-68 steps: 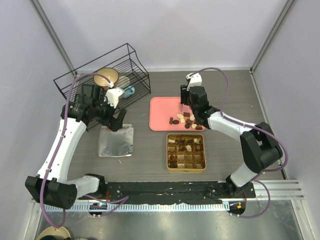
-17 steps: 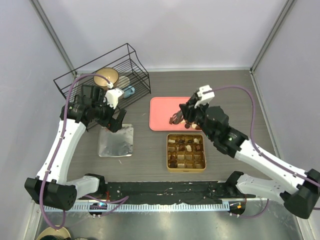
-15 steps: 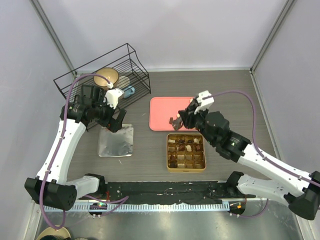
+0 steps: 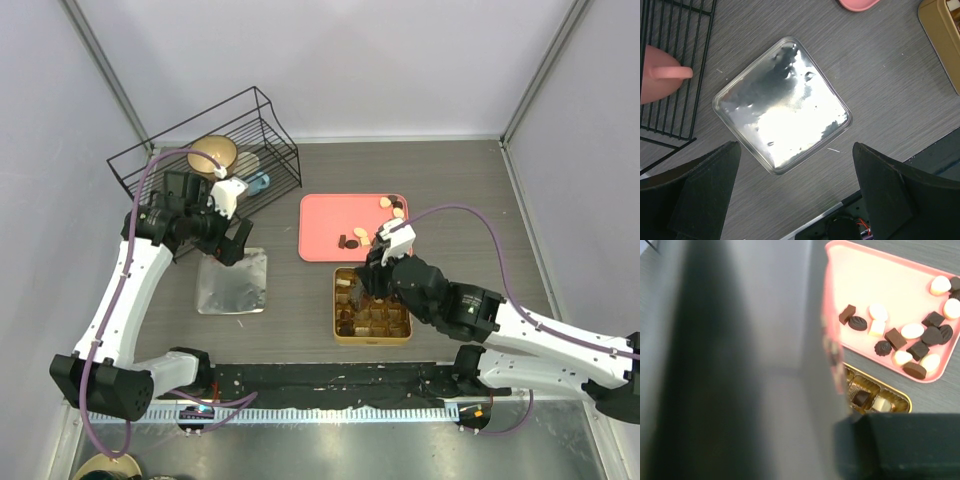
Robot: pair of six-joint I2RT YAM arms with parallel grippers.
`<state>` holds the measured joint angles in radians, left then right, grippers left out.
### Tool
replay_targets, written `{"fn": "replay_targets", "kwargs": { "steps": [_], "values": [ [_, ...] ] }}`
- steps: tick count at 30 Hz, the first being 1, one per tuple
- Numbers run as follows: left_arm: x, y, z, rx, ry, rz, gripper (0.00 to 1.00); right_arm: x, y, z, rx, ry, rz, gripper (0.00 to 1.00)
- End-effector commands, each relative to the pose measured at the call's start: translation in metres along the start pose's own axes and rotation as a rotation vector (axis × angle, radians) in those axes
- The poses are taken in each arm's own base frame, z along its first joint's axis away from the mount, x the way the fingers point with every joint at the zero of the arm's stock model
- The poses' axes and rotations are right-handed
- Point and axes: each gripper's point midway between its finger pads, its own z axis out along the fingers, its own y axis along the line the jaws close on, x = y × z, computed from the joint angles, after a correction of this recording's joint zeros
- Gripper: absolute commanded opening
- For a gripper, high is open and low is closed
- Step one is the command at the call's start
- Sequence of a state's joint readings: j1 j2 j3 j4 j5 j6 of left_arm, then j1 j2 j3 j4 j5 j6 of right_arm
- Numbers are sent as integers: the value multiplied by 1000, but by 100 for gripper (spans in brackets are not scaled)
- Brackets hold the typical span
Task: Pack the chocolate
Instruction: Place the fake chocolate in the packing box, then pick up the fake chocolate from the plate.
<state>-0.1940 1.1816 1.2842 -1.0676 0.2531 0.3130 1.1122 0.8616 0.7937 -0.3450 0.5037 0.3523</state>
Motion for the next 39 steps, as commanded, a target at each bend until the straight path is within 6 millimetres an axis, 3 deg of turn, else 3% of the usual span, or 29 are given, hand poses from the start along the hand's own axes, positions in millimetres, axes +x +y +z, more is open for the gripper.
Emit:
{"fn": "replay_targets", "kwargs": {
  "steps": [1,12,20,26,30,34,39],
  "values": [
    [-6,1,-5,-12,-35,-8,100,1,-5,0,36,-21,41,27],
    [-5,0,-8,-11,-32,-1,100,7,-8,14,73,-45,29,48],
    [-5,0,-9,-9,-31,7,100,-3,-9,8,69,-68,35,50],
    [-6,-1,-9,-3,-38,8,100,-41,-12,3,100,-165,13,44],
    [-6,-2,-10,-2,-40,4,100,-79,-9,9,144,-243,-32,42],
    [-5,-3,-9,0,-39,5,100,-103,-20,33,177,-288,-47,40],
    [-6,-2,-9,-1,-39,-1,100,-134,-57,73,214,-359,-24,39]
  ]
}}
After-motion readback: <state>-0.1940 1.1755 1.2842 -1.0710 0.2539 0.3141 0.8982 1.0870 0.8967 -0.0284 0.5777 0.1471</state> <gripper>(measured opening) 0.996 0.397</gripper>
